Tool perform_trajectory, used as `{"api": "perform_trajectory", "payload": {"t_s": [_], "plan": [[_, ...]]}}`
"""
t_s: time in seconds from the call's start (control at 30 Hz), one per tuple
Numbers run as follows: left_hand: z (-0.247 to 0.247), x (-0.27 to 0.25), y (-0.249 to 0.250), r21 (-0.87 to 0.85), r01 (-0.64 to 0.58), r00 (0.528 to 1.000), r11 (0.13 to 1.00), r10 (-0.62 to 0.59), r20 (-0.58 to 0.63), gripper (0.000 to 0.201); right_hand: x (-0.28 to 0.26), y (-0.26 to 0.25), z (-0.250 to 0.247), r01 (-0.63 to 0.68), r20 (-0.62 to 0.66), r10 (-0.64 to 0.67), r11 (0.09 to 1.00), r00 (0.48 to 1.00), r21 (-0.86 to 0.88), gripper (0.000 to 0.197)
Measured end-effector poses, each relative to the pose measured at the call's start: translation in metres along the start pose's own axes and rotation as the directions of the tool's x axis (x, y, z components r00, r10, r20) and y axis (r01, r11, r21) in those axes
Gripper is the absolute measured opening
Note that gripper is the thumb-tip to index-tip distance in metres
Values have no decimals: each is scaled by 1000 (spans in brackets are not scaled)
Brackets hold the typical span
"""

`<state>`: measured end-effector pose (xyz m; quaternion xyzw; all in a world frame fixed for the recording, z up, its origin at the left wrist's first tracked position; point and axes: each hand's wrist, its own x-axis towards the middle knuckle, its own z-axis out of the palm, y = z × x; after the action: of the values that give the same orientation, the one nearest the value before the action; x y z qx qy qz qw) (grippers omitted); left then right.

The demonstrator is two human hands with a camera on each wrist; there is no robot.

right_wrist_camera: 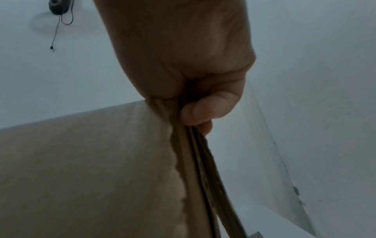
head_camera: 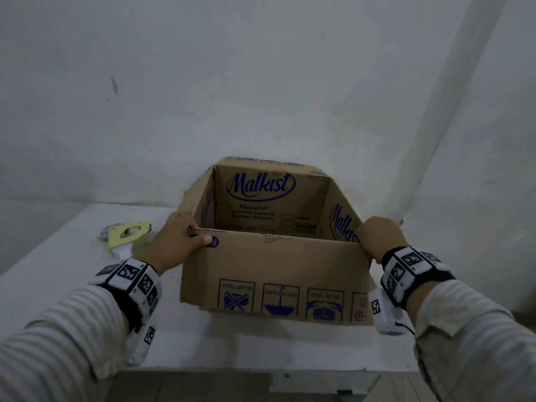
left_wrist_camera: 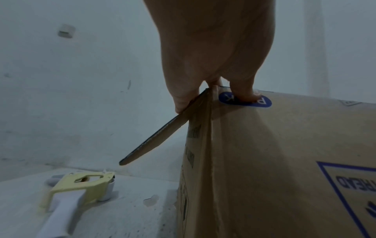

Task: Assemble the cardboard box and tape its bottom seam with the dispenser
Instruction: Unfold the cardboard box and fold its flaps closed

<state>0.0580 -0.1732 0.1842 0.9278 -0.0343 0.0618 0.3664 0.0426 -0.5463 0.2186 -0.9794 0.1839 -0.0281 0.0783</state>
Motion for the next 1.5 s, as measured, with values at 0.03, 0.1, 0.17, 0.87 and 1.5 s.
{"api": "perform_trajectory", "payload": {"t_s": [0.03,0.1,0.17,0.87,1.5], "plan": [[0,-2,-2,-20,6,1000,1000,-7,-20,22,0,0,2,11,-11,-10,1000,1000,20,28],[3,-8,-3,-58,20,997,998,-24,-67,23,1,2,5,33,-40,-31,997,999,65,33],[8,-13,1,-75,38,994,997,-45,-102,20,0,5,9,48,-77,-40,992,996,114,37],[9,-47,-10,-280,172,943,944,-240,-231,53,-79,-178,47,571,88,-572,820,815,36,37],[-14,5,-49,-889,340,887,307,-418,195,38,-98,-258,75,578,-189,-575,815,796,-44,29]]}}
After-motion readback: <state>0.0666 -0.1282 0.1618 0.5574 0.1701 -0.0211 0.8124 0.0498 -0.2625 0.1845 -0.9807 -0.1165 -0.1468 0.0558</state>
